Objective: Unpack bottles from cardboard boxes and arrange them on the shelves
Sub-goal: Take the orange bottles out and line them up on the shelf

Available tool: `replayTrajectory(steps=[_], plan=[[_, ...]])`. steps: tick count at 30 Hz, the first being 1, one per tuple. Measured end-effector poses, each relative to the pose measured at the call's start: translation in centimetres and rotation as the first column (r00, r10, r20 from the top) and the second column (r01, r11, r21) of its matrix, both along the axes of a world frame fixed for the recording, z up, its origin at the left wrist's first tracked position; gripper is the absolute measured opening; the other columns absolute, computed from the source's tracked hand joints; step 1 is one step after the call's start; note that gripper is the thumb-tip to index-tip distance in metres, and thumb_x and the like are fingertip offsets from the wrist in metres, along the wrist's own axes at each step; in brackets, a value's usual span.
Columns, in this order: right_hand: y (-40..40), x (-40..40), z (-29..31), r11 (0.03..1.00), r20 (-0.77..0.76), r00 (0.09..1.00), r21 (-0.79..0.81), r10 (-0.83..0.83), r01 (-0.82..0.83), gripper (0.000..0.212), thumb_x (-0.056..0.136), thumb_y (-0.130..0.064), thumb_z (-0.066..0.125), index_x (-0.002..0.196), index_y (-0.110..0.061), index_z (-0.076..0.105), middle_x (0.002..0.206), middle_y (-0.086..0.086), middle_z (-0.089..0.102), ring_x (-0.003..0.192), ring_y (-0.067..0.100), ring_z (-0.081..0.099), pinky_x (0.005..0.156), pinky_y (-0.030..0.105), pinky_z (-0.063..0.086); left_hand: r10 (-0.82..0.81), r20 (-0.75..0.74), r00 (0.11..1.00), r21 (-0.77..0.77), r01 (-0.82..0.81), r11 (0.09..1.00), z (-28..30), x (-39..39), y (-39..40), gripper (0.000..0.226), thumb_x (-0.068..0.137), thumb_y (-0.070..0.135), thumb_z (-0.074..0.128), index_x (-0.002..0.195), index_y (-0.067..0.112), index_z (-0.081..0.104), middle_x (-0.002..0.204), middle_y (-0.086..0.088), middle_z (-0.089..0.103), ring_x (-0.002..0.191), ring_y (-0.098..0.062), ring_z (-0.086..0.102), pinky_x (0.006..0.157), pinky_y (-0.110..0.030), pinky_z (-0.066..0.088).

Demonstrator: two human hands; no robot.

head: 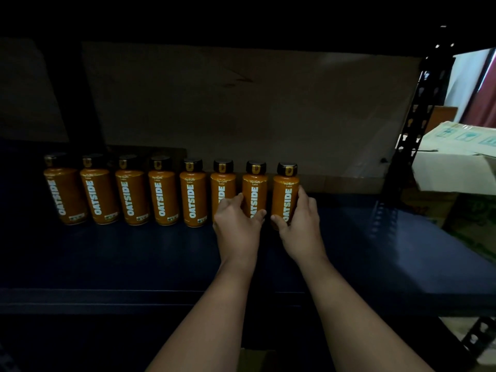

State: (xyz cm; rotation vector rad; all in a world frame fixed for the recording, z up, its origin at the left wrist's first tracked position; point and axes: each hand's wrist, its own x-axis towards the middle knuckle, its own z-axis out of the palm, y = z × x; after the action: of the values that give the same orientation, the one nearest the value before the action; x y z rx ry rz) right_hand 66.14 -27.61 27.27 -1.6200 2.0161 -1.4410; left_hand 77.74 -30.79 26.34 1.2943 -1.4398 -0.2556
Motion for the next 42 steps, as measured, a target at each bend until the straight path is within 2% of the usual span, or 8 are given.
replayTrajectory(steps=[18, 30, 42], plan=[[-0.05, 0.01, 0.03, 1.0, 0.001, 1.0, -0.009, -0.012, 0.012, 0.09, 0.09, -0.018, 0.075, 0.16, -0.025, 0.018, 0.147, 0.0, 0.035, 0.138, 0.019, 0.04, 0.11, 0.039, 0.038, -0.005, -0.035, 0.999, -0.009, 0.005, 1.0, -0.14, -0.08, 0.0, 0.056, 0.075, 0.025, 0.091, 0.123, 0.011, 0.068, 0.122, -0.005, 0.067, 0.112, -0.016, 0.066, 0.091, -0.037, 0.06], [0.03, 0.02, 0.05, 1.0, -0.009, 1.0, -0.013, -0.021, 0.021, 0.09, 0.09, -0.018, 0.075, 0.16, -0.024, 0.018, 0.147, 0.001, 0.035, 0.136, 0.019, 0.04, 0.106, 0.035, 0.037, -0.006, -0.056, 0.998, -0.004, 0.005, 1.0, -0.05, -0.04, 0.05, 0.056, 0.075, 0.024, 0.091, 0.124, 0.01, 0.068, 0.122, -0.005, 0.067, 0.112, -0.016, 0.065, 0.091, -0.038, 0.06], [-0.13, 0.05, 0.11, 1.0, -0.001, 1.0, 0.01, -0.03, 0.03, 0.093, 0.09, -0.02, 0.075, 0.161, -0.024, 0.015, 0.148, 0.002, 0.034, 0.138, 0.021, 0.04, 0.109, 0.04, 0.04, -0.021, -0.07, 0.997, -0.006, 0.021, 1.0, -0.23, 0.1, 0.16, 0.058, 0.075, 0.024, 0.09, 0.126, 0.01, 0.067, 0.125, -0.006, 0.066, 0.113, -0.018, 0.066, 0.09, -0.039, 0.061]])
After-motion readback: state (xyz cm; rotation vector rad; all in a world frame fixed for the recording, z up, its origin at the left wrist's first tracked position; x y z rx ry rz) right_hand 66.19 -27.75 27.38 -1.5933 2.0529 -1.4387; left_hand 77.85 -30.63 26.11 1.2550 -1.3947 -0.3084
